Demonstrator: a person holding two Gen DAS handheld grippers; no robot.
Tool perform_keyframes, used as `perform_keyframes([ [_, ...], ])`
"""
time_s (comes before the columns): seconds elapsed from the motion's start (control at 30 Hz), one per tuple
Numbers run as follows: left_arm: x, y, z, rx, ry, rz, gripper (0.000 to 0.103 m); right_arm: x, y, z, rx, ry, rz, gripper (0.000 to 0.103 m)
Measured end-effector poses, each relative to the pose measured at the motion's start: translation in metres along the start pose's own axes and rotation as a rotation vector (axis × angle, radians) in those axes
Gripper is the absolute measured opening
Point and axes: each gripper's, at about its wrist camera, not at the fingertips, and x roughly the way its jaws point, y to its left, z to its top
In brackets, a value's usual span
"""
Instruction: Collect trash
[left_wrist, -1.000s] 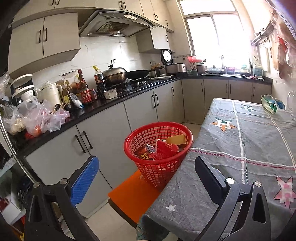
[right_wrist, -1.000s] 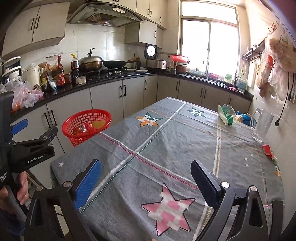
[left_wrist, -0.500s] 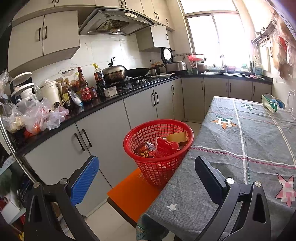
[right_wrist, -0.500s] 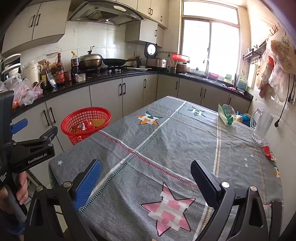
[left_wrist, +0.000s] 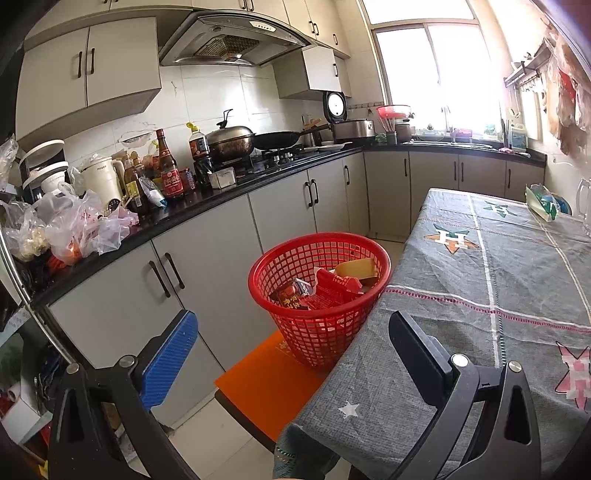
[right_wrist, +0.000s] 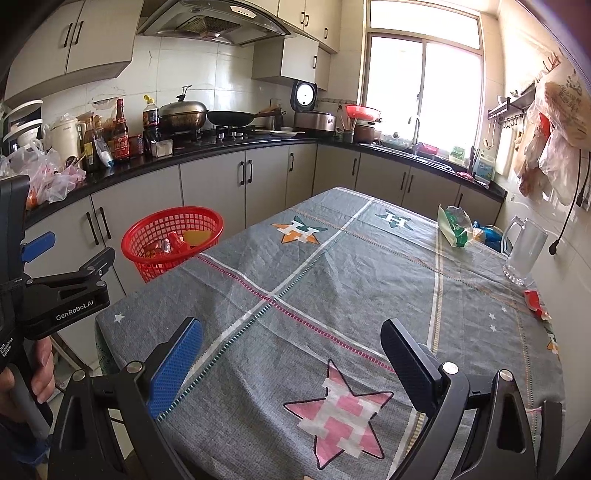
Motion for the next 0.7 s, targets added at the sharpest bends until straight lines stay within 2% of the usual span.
perform_keyframes([
  [0.7, 0.0018, 0.0020, -0.0010, 0.004, 0.007, -0.008, 0.103, 0.0056, 0.0001, -0.0041, -0.006, 0.017, 0.002, 0.099],
])
